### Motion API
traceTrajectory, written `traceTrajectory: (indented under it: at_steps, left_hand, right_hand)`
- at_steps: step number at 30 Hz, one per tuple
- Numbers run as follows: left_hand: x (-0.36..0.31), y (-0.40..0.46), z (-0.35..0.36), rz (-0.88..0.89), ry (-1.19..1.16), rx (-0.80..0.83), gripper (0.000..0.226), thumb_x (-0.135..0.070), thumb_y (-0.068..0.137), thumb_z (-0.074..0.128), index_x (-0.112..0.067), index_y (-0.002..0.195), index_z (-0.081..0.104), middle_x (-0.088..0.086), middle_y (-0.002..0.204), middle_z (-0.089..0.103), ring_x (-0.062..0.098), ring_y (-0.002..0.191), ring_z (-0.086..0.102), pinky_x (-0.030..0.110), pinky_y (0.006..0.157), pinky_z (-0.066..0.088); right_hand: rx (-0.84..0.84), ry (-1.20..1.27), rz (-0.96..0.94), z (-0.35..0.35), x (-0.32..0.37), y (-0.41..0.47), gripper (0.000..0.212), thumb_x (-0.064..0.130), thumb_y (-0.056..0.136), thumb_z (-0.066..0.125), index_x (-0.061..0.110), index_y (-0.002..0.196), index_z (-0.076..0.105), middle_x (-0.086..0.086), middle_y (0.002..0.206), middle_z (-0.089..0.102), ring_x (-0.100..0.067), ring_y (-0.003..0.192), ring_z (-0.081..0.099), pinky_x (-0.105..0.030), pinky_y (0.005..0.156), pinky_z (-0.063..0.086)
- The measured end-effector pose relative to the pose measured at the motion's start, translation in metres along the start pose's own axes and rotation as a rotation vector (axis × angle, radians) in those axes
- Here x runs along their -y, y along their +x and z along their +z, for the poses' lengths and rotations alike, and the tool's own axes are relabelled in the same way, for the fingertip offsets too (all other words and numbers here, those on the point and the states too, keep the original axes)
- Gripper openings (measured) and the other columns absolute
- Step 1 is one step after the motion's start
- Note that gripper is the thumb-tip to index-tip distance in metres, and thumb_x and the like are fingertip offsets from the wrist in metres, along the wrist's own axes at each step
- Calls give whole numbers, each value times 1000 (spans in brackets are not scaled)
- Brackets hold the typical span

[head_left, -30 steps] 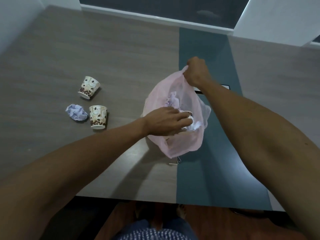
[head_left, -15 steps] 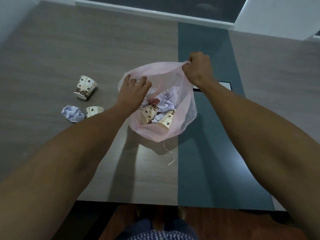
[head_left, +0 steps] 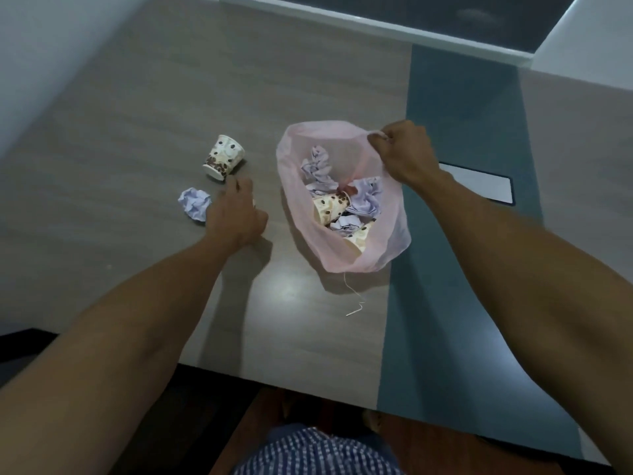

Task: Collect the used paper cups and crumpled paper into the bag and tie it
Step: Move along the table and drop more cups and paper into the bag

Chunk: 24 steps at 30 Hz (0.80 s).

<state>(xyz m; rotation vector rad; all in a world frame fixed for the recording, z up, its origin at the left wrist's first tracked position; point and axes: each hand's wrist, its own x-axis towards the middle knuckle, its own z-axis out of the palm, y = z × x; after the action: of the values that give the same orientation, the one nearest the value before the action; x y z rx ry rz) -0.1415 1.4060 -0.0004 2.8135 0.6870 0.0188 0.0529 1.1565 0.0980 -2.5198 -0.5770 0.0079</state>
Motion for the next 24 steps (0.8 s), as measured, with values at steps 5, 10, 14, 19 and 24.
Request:
traceTrajectory:
  at_steps: [5, 10, 14, 19, 24]
  left_hand:
    - [24, -4, 29, -192, -44, 86, 90, -59, 84, 68, -27, 155, 24, 25, 156, 25, 50, 134, 43, 52, 103, 42]
    - [17, -3, 46, -264, -228, 83, 77, -38, 91, 64, -28, 154, 22, 33, 137, 43, 51, 124, 48, 54, 98, 44]
    - [1, -13, 25, -186, -365, -218, 84, -44, 81, 65, -22, 151, 25, 22, 130, 54, 43, 117, 53, 54, 94, 48]
    - [-41, -15, -8, 287, -520, -228, 66, -33, 79, 72, -14, 130, 35, 11, 115, 58, 30, 87, 60, 39, 69, 49]
    - [-95, 6, 4, 390, -500, -66, 64, -31, 86, 74, -8, 138, 44, 15, 132, 51, 31, 106, 58, 46, 86, 53]
  right_hand:
    - [-23, -7, 10, 13, 12, -2, 48, 35, 97, 57, -1, 66, 62, -14, 61, 56, -23, 53, 46, -30, 53, 35]
    - [-20, -40, 20, 16, 8, -4, 45, 37, 99, 57, 1, 73, 66, -14, 69, 65, -27, 60, 56, -34, 59, 45]
    - [-35, -51, 20, 8, 8, -7, 41, 34, 100, 56, 4, 72, 63, -10, 70, 63, -26, 62, 55, -34, 58, 44]
    - [-54, -92, 16, 0, 15, -12, 30, 22, 98, 49, 7, 73, 57, -11, 72, 59, -29, 64, 55, -34, 59, 44]
    - [-77, -80, -9, 0, 15, -17, 29, 20, 100, 49, 11, 73, 52, -7, 73, 56, -28, 66, 52, -30, 62, 33]
